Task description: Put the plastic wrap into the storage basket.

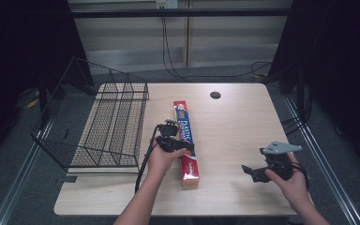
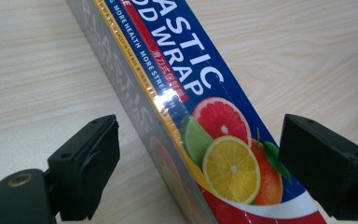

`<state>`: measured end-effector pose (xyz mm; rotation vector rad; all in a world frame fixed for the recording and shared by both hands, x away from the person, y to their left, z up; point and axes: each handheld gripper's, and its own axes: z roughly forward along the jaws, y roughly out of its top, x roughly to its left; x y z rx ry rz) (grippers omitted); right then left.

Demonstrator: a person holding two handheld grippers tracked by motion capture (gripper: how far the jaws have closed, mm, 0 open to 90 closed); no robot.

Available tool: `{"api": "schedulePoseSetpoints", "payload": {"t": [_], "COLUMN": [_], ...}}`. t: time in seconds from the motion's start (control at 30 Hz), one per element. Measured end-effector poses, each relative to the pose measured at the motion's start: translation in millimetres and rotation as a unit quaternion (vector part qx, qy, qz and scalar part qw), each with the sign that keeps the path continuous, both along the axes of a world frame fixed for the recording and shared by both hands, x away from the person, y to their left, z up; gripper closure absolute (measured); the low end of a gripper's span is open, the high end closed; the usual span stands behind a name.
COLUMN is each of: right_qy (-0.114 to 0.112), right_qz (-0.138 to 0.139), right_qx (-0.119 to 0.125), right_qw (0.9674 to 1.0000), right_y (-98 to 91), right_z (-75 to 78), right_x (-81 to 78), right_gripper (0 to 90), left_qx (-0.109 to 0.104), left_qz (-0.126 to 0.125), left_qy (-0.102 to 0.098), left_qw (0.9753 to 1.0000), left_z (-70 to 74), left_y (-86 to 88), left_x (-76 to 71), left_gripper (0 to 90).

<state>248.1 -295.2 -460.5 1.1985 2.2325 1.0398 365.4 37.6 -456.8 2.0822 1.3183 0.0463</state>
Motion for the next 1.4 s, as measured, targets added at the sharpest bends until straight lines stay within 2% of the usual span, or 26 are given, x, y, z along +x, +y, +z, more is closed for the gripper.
{"api": "schedulePoseSetpoints", "payload": {"t": [0.1,0.27,0.3,0.37,0.4,0.5,0.53,0.63,0.7,1.1,1.27,1.4], "right_qy": [0.001,0.002,0.001,0.002,0.000,0.001,0.000,0.000,-0.001,-0.003,-0.004,-0.007], "right_qz": [0.000,0.000,0.000,0.002,0.003,0.001,0.001,0.002,0.000,-0.003,-0.003,-0.005], "right_qx": [0.000,0.000,0.000,0.000,0.000,0.001,0.000,0.001,0.001,0.004,0.005,0.005], "right_qw": [1.0000,1.0000,1.0000,1.0000,1.0000,1.0000,1.0000,1.0000,1.0000,1.0000,1.0000,1.0000], "right_y": [0.2,0.4,0.4,0.4,0.5,0.3,0.1,-0.4,-0.7,-1.5,-2.1,-2.5], "right_z": [-0.1,0.1,0.2,0.1,0.0,0.2,0.4,0.7,0.9,1.9,2.3,2.5], "right_x": [0.1,-0.2,-0.2,-0.2,-0.1,-0.2,-0.1,0.0,0.0,-0.3,0.0,0.4], "right_gripper": [2.3,2.3,2.3,2.4,2.4,2.3,2.3,2.4,2.3,2.4,2.3,2.3], "left_qx": [0.011,0.017,0.024,0.021,0.028,0.028,0.034,0.037,0.034,0.050,0.040,0.050], "left_qz": [-0.008,-0.005,-0.002,-0.005,-0.009,-0.007,-0.008,-0.005,0.006,0.006,0.026,0.035], "left_qy": [0.003,0.013,0.014,0.021,0.023,0.027,0.031,0.035,0.041,0.059,0.090,0.099], "left_qw": [0.9999,0.9998,0.9996,0.9995,0.9993,0.9992,0.9989,0.9987,0.9985,0.9970,0.9948,0.9932], "left_z": [0.2,0.2,-1.7,-2.8,-4.2,-5.8,-6.6,-7.2,-8.0,-4.2,-4.9,-2.4], "left_y": [-3.6,-9.1,-11.4,-12.7,-14.3,-17.0,-18.9,-19.6,-19.8,-21.1,-20.3,-23.1], "left_x": [1.2,2.5,3.2,3.5,4.1,4.3,4.5,5.1,5.8,7.7,8.9,9.0], "left_gripper": [12.4,13.2,11.4,12.8,12.7,13.8,15.4,15.9,16.6,19.5,21.0,23.1]}}
